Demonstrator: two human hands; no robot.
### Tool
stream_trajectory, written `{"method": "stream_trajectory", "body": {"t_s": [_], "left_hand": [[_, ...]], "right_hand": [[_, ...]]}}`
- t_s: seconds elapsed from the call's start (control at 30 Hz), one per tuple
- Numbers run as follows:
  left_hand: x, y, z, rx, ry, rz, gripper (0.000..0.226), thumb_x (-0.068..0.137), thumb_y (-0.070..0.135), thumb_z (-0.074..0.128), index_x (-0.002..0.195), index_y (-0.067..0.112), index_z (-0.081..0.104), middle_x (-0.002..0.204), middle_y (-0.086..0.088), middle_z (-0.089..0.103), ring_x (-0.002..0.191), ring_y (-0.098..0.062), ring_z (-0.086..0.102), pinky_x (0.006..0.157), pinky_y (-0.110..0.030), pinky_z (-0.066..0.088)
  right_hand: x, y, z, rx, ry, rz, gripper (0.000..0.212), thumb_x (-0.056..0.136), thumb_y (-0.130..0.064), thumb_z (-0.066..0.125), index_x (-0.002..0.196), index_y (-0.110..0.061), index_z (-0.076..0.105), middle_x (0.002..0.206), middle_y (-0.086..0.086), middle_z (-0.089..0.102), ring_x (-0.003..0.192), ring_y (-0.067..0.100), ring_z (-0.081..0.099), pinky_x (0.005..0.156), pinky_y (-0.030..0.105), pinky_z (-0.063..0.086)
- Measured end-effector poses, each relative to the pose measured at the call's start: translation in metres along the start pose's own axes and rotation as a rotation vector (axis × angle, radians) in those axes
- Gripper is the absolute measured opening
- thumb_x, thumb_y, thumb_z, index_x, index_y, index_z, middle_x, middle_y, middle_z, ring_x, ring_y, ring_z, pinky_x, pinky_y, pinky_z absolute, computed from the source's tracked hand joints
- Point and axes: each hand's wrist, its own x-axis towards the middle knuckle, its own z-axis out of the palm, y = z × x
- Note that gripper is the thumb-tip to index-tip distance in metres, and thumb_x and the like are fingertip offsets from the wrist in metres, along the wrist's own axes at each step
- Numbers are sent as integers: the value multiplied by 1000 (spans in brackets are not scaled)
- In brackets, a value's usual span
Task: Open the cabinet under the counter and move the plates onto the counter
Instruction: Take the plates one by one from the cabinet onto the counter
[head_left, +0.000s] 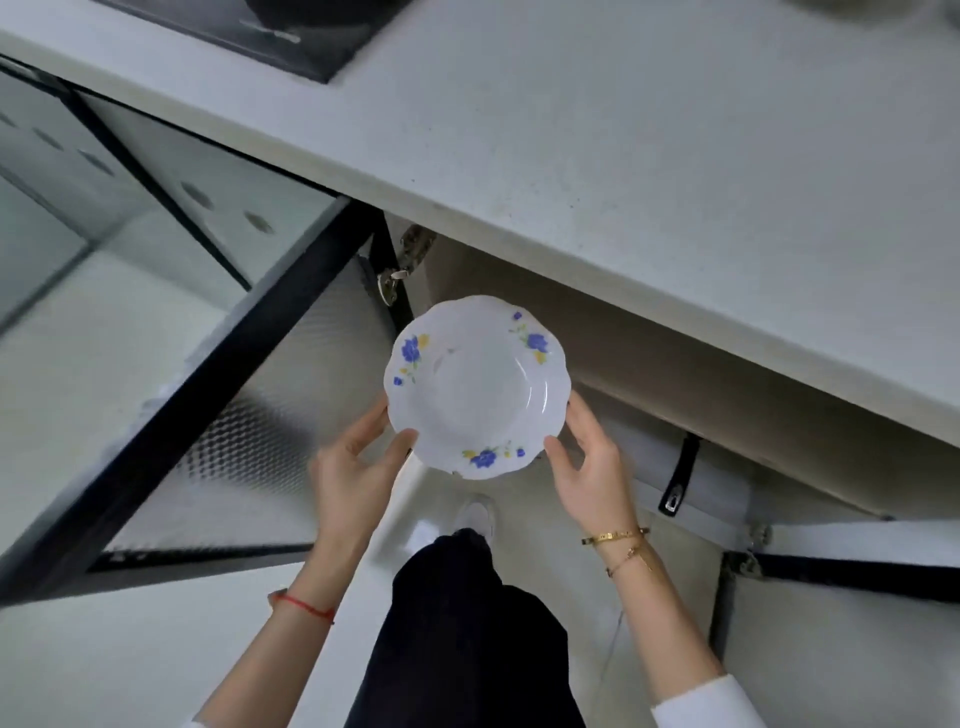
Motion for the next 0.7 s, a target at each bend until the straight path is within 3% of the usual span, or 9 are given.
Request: {"method": "stream_trajectory", "body": {"t_s": [0.07, 0.23, 0.43, 0.7], "left_hand": [[-23, 19, -20, 20, 10, -4, 47, 79, 25, 78, 124, 24, 66, 123, 15, 66, 116, 1, 61, 105, -34, 47], [-86, 81, -69, 19, 9, 11, 48, 81, 21, 77, 126, 28, 64, 125, 18, 65, 118, 3, 59, 107, -32, 45], [-154, 162, -114, 9, -12, 62, 50, 81, 23, 77, 128, 31, 63, 125, 17, 64, 117, 1, 59, 107, -34, 46], [-203, 253, -137, -8, -65, 179, 50, 81, 24, 77, 128, 30, 63, 124, 18, 64, 114, 3, 60, 105, -29, 46]], "right_hand": [[-18, -30, -8, 5, -28, 15, 60, 91, -3, 53, 134, -42, 37, 123, -47, 44, 123, -15, 42, 101, 4, 33], [-70, -103, -40, -7, -57, 16, 61, 91, -5, 53, 134, -43, 33, 123, -49, 40, 119, -21, 40, 97, 1, 33], [-129, -191, -93, -34, -13, 8, 57, 91, -6, 55, 141, -26, 39, 119, -45, 40, 110, -27, 41, 90, -5, 32], [-171, -261, -157, -32, 90, -26, 59, 89, -5, 58, 141, -24, 39, 127, -38, 41, 118, -21, 42, 101, 6, 34]]}}
